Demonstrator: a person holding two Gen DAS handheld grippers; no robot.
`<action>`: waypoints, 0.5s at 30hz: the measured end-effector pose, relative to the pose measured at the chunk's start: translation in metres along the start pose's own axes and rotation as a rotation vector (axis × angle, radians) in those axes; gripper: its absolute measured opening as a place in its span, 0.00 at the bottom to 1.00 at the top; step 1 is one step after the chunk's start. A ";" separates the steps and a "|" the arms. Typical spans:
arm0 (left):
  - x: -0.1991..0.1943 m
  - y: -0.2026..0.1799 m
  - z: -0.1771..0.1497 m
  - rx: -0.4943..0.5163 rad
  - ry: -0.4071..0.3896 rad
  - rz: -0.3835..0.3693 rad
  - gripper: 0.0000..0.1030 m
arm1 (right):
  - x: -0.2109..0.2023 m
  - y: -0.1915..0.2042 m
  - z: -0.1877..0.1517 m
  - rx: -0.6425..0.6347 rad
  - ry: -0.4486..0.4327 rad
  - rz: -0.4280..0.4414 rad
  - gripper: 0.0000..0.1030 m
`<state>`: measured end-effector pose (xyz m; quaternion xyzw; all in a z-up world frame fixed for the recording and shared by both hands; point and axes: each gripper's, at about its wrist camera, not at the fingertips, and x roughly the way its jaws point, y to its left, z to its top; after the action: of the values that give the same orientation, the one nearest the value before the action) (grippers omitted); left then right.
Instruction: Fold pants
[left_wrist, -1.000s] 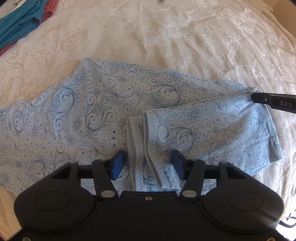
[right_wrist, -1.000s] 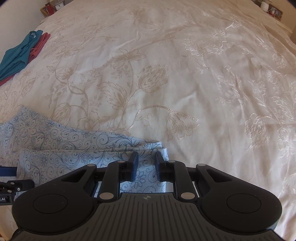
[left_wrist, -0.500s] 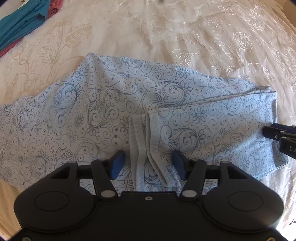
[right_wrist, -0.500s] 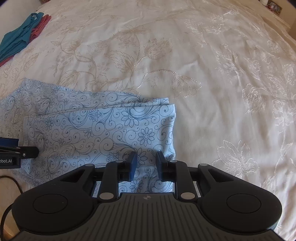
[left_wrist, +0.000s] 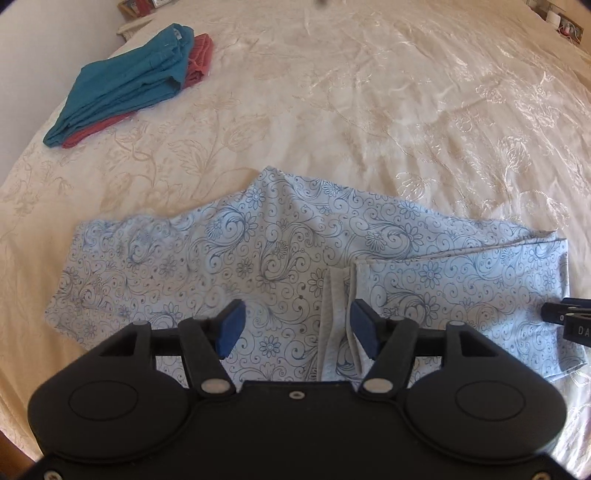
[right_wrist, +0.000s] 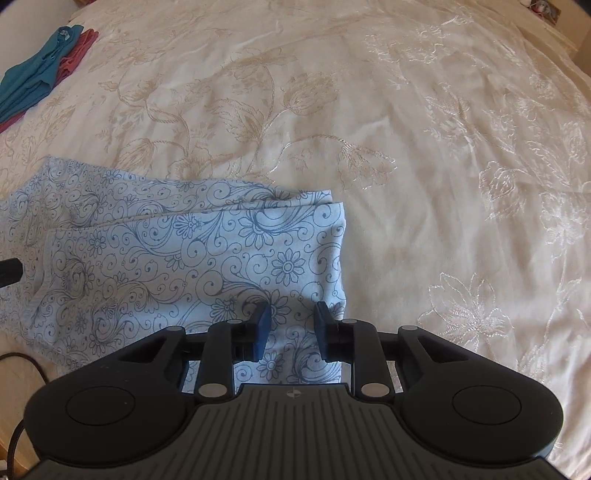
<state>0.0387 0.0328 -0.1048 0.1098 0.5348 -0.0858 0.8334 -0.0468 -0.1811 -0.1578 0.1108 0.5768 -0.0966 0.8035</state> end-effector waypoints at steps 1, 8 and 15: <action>-0.004 0.006 -0.002 -0.023 0.004 0.000 0.66 | -0.002 0.001 -0.002 -0.011 -0.006 -0.006 0.24; -0.030 0.050 -0.022 -0.159 0.023 0.068 0.63 | -0.035 0.004 -0.009 -0.044 -0.107 -0.032 0.24; -0.057 0.089 -0.021 -0.207 0.000 0.141 0.63 | -0.058 0.003 -0.003 -0.009 -0.166 0.032 0.24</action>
<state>0.0196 0.1252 -0.0536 0.0604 0.5318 0.0289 0.8442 -0.0672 -0.1756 -0.1035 0.1081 0.5067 -0.0903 0.8505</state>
